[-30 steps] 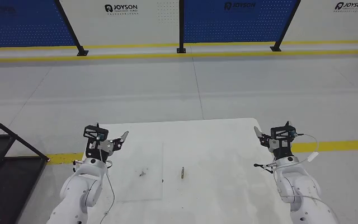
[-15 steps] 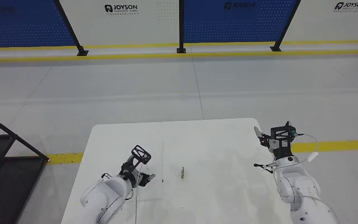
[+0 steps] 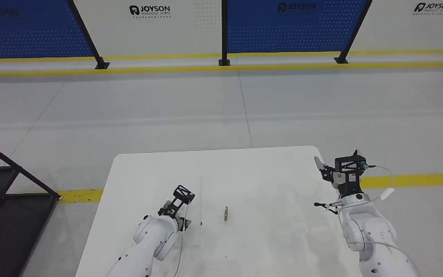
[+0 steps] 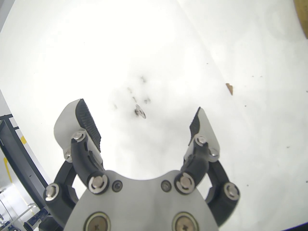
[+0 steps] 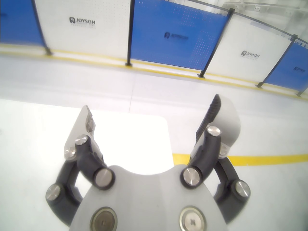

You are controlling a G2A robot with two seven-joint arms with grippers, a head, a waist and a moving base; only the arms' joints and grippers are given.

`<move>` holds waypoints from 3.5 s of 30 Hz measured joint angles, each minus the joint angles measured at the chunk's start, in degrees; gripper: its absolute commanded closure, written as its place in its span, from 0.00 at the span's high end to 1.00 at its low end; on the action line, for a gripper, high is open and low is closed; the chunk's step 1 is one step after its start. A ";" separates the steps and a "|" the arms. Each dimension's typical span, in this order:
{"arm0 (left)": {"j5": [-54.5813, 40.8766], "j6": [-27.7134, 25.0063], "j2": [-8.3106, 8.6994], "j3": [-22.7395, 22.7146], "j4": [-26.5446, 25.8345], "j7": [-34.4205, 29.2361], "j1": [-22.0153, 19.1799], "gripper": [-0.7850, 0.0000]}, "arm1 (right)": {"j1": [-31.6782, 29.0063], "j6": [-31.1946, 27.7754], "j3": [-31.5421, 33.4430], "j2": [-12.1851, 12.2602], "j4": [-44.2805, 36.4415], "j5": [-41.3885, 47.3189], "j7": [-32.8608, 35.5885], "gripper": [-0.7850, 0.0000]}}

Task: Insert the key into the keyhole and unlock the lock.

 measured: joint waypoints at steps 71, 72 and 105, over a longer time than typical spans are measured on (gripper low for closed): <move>-26.81 -29.37 2.43 -23.39 -15.76 33.38 18.80 0.00 | 0.00 0.00 0.00 0.00 0.00 0.00 0.00 1.00; -28.69 -32.46 2.59 -24.60 -14.93 35.65 19.17 0.00 | 0.00 0.00 0.00 0.00 0.00 0.00 0.00 1.00; -35.25 -49.84 3.20 -29.90 -5.63 55.08 19.03 0.00 | 8.04 4.83 -43.46 -8.23 23.17 -12.36 -0.32 0.64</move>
